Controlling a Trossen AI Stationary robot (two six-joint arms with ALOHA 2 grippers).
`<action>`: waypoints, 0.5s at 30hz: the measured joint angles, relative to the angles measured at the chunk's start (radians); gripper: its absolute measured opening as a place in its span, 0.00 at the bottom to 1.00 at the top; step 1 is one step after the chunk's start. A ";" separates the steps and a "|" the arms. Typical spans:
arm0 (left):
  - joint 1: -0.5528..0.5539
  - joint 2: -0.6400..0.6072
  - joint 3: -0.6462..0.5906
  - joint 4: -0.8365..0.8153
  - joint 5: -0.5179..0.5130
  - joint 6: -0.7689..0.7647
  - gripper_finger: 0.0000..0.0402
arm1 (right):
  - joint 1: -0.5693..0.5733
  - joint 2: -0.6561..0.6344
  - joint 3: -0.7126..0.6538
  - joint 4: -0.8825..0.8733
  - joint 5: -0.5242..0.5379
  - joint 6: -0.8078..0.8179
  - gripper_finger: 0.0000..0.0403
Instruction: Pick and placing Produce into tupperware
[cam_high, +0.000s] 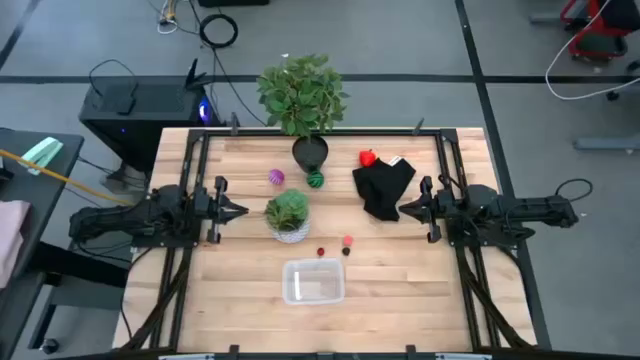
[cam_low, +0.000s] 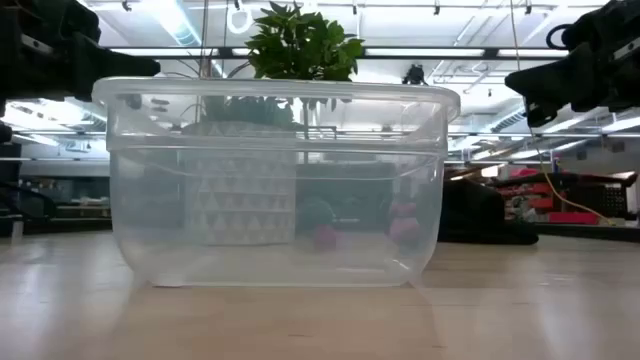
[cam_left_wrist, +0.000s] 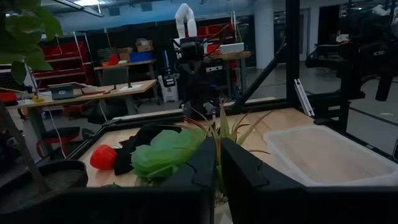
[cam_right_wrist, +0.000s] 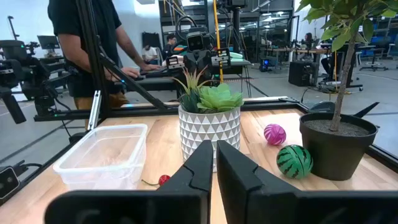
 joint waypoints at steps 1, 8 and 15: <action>0.000 0.000 0.000 0.000 0.000 0.000 0.08 | 0.000 0.000 0.000 0.000 0.000 0.000 0.07; 0.000 0.000 0.000 0.000 0.000 0.000 0.08 | 0.000 0.000 0.000 0.000 0.000 0.000 0.07; 0.000 0.000 0.000 0.000 0.000 0.000 0.06 | 0.000 0.000 0.000 0.000 0.000 0.000 0.07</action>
